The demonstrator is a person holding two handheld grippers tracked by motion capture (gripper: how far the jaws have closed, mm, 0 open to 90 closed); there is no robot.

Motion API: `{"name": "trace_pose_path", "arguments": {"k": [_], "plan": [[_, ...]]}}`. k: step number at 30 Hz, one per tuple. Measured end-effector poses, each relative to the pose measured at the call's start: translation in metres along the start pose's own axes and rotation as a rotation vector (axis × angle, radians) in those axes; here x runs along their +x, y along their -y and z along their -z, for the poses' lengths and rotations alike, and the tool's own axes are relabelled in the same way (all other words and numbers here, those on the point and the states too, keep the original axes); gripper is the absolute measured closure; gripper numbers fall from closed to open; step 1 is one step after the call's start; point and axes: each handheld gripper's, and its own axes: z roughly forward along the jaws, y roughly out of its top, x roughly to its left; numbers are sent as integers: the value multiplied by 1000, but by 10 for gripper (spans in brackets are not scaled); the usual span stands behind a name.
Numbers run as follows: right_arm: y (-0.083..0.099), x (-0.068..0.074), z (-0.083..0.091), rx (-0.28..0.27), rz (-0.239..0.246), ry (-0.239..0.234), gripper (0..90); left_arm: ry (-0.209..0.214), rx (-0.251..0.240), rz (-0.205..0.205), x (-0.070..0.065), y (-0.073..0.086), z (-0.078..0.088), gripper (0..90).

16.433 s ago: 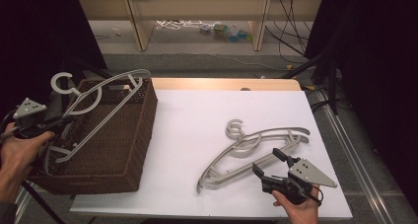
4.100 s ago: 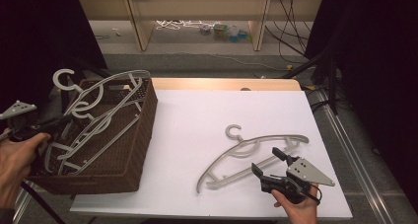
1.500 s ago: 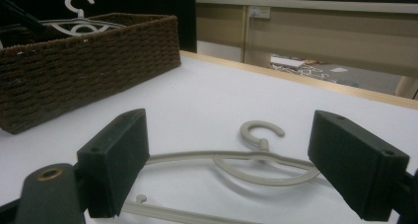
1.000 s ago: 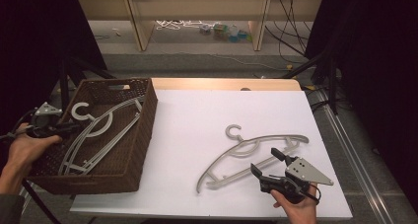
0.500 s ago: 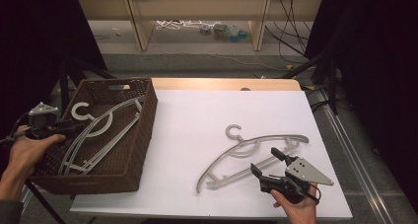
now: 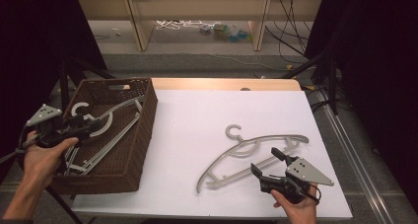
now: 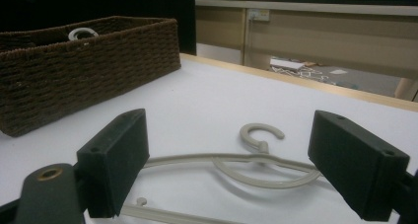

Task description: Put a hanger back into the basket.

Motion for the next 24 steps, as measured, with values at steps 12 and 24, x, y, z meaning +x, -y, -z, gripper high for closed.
{"name": "trace_pose_path", "arguments": {"k": [12, 24], "plan": [[0, -2, 0, -17, 26, 10, 165, 96, -122, 21, -48, 12, -7, 275], [-1, -2, 1, -14, 29, 10, 165, 197, -134, -27, -90, 20, -17, 211]]}}
